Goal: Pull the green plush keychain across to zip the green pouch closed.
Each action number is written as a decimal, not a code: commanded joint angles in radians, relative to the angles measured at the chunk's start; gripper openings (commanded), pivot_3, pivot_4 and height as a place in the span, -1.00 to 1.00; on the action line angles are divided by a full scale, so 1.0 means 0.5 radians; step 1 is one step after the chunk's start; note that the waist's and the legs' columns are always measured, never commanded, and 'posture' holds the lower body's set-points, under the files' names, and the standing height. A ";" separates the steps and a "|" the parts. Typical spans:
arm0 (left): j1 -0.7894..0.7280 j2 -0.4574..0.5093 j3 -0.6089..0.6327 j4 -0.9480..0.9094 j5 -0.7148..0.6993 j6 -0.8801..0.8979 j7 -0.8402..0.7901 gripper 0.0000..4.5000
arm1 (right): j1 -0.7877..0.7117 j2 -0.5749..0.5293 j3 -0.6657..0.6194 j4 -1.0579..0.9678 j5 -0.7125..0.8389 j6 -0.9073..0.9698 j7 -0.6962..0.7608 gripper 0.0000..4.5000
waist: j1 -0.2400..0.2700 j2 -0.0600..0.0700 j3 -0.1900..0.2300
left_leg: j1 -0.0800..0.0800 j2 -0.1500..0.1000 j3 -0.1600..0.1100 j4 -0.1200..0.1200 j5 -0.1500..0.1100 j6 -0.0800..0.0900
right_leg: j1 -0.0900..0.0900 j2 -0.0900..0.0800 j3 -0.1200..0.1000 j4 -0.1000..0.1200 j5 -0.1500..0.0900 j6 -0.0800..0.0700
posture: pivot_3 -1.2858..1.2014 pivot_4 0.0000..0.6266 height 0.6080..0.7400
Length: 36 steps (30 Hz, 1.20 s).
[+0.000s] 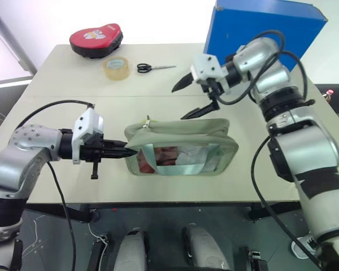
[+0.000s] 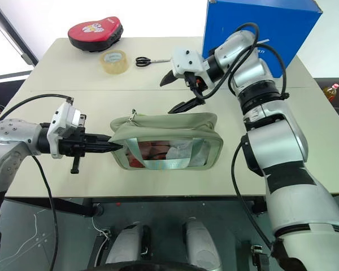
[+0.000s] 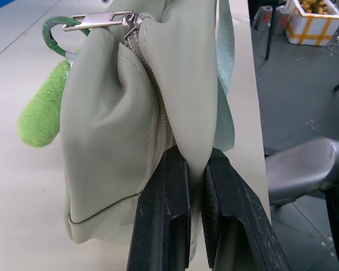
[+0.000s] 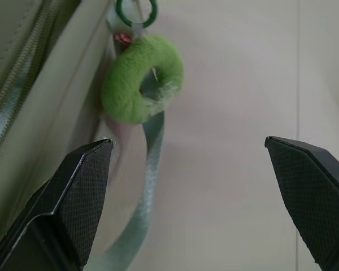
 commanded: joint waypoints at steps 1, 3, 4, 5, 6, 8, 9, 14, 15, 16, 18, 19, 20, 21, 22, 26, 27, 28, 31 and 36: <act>0.057 0.022 -0.020 -0.071 0.016 0.007 0.015 -1.00 | -0.091 0.066 -0.053 0.062 -0.017 -0.054 0.008 0.99 | 0.000 0.000 0.000 | 0.000 0.000 -0.001 0.000 0.000 0.000 | 0.000 0.000 0.000 0.000 0.000 0.000 | 0.03 -0.52 0.96; 0.076 0.026 -0.008 -0.086 0.013 0.012 0.029 -1.00 | -0.081 0.101 -0.049 0.079 -0.013 -0.054 0.013 0.99 | 0.003 0.000 0.000 | 0.000 0.000 -0.003 0.000 0.000 -0.001 | 0.000 -0.001 0.000 0.000 0.000 0.000 | 0.03 -0.52 0.96; 0.089 0.030 0.000 -0.096 0.009 0.014 0.033 -1.00 | -0.065 0.116 -0.025 0.074 0.000 -0.053 0.013 0.99 | 0.005 0.000 0.000 | 0.000 0.000 -0.003 0.000 0.000 -0.001 | 0.000 -0.001 0.000 0.000 0.000 0.000 | 0.03 -0.52 0.96; 0.098 0.032 0.004 -0.104 0.006 0.016 0.038 -1.00 | -0.047 0.127 0.001 0.065 0.015 -0.056 0.013 0.99 | 0.005 0.000 0.000 | 0.000 0.000 -0.003 0.000 0.000 -0.001 | 0.000 -0.001 0.000 0.000 0.000 0.000 | 0.03 -0.52 0.96; 0.106 0.034 0.010 -0.110 0.005 0.016 0.042 -1.00 | -0.032 0.137 0.022 0.057 0.028 -0.050 0.013 0.99 | 0.005 0.000 0.000 | 0.000 0.000 -0.003 0.000 0.000 -0.001 | 0.000 -0.001 0.000 0.000 0.000 0.000 | 0.03 -0.52 0.96; 0.115 0.036 0.014 -0.118 0.004 0.018 0.050 -1.00 | -0.007 0.148 0.058 0.045 0.058 -0.038 0.013 0.99 | 0.004 0.000 0.000 | 0.000 0.000 -0.003 0.000 0.001 -0.001 | 0.000 -0.001 0.000 0.000 0.000 0.000 | 0.03 -0.52 0.96; 0.116 0.036 0.014 -0.120 0.005 0.019 0.055 -1.00 | 0.008 0.146 0.090 0.033 0.088 -0.030 0.013 0.99 | 0.004 0.000 0.000 | 0.000 0.000 -0.003 0.000 0.001 -0.001 | 0.000 -0.001 0.000 0.000 0.000 0.000 | 0.03 -0.52 0.96; 0.127 0.045 0.018 -0.129 0.001 0.020 0.072 -1.00 | 0.063 0.136 0.217 -0.022 0.194 -0.003 0.013 0.99 | 0.002 0.000 0.000 | 0.000 0.000 -0.003 0.000 0.001 -0.001 | 0.000 -0.001 -0.001 0.000 0.000 0.000 | 0.03 -0.52 0.96; 0.128 0.047 0.018 -0.129 0.001 0.020 0.074 -1.00 | 0.068 0.136 0.230 -0.026 0.204 0.000 0.013 0.99 | 0.002 0.000 0.000 | 0.000 0.000 -0.004 0.000 0.001 -0.001 | 0.000 -0.001 -0.001 0.000 0.000 0.000 | 0.03 -0.52 0.96; 0.129 0.048 0.018 -0.129 0.003 0.018 0.076 -1.00 | 0.077 0.139 0.245 -0.030 0.212 0.000 0.013 0.99 | 0.001 0.000 0.000 | 0.000 0.000 -0.004 0.000 0.001 -0.001 | 0.000 -0.001 -0.001 0.000 0.000 0.000 | 0.03 -0.52 0.96; 0.131 0.050 0.018 -0.132 0.004 0.017 0.082 -1.00 | 0.109 0.173 0.245 -0.018 0.185 0.012 0.013 0.99 | 0.000 0.000 0.000 | 0.000 0.000 -0.004 0.000 0.001 -0.001 | 0.000 -0.001 -0.001 0.000 0.000 0.000 | 0.03 -0.52 0.96; 0.132 0.051 0.018 -0.132 0.005 0.017 0.084 -1.00 | 0.119 0.184 0.240 -0.013 0.177 0.021 0.013 0.99 | 0.000 0.000 0.000 | 0.000 0.000 -0.004 0.000 0.000 -0.001 | 0.000 -0.001 -0.001 0.000 0.000 0.000 | 0.03 -0.52 0.96; 0.133 0.051 0.018 -0.133 0.006 0.016 0.086 -1.00 | 0.127 0.192 0.237 -0.013 0.176 0.033 0.013 0.88 | 0.000 0.000 0.000 | 0.000 0.000 -0.004 0.000 0.001 -0.001 | 0.001 -0.001 -0.001 0.000 0.000 0.000 | 0.03 -0.52 0.96; 0.130 0.052 0.017 -0.129 0.009 0.014 0.086 -1.00 | 0.129 0.196 0.234 -0.009 0.174 0.037 0.013 0.77 | 0.001 0.000 0.000 | 0.000 0.000 -0.004 0.000 0.000 -0.001 | 0.001 -0.001 -0.001 0.000 0.000 0.000 | 0.03 -0.52 0.96; 0.128 0.052 0.017 -0.126 0.010 0.014 0.085 -1.00 | 0.132 0.201 0.229 -0.005 0.167 0.043 0.013 0.66 | 0.000 0.000 0.000 | 0.000 0.000 -0.004 0.000 0.001 -0.001 | 0.001 -0.001 -0.001 0.000 0.000 0.000 | 0.03 -0.52 0.96; 0.124 0.053 0.016 -0.118 0.017 0.010 0.088 -1.00 | 0.149 0.222 0.203 -0.003 0.156 0.069 0.013 -0.24 | -0.012 0.000 0.000 | 0.000 0.000 -0.005 0.000 0.001 -0.001 | 0.001 -0.001 -0.001 0.000 0.000 0.000 | 0.03 -0.52 0.96; 0.122 0.053 0.015 -0.115 0.019 0.009 0.088 -1.00 | 0.150 0.226 0.197 -0.003 0.153 0.072 0.013 -0.46 | -0.014 0.000 0.000 | 0.000 0.000 -0.005 0.000 0.001 -0.001 | 0.001 -0.001 -0.001 0.000 0.000 0.000 | 0.03 -0.52 0.96; 0.120 0.053 0.014 -0.113 0.020 0.008 0.088 -1.00 | 0.153 0.231 0.186 -0.004 0.151 0.079 0.013 -0.70 | -0.015 0.000 0.000 | 0.000 0.000 -0.005 0.000 0.000 -0.001 | 0.001 -0.001 -0.002 0.000 0.000 0.000 | 0.03 -0.52 0.96; 0.118 0.052 0.014 -0.106 0.023 0.004 0.087 -1.00 | 0.167 0.238 0.169 -0.023 0.159 0.096 0.013 -0.96 | -0.014 0.000 0.000 | 0.000 0.000 -0.005 0.000 0.001 -0.001 | 0.001 -0.001 -0.002 0.000 0.000 0.000 | 0.03 -0.52 0.96; 0.122 0.059 0.019 -0.094 0.029 -0.004 0.082 -1.00 | 0.170 0.214 0.120 -0.061 0.173 0.116 0.013 -0.96 | -0.020 0.000 0.000 | 0.000 0.000 -0.006 0.000 0.001 -0.001 | 0.001 -0.001 -0.002 0.000 0.000 0.000 | 0.03 -0.52 0.96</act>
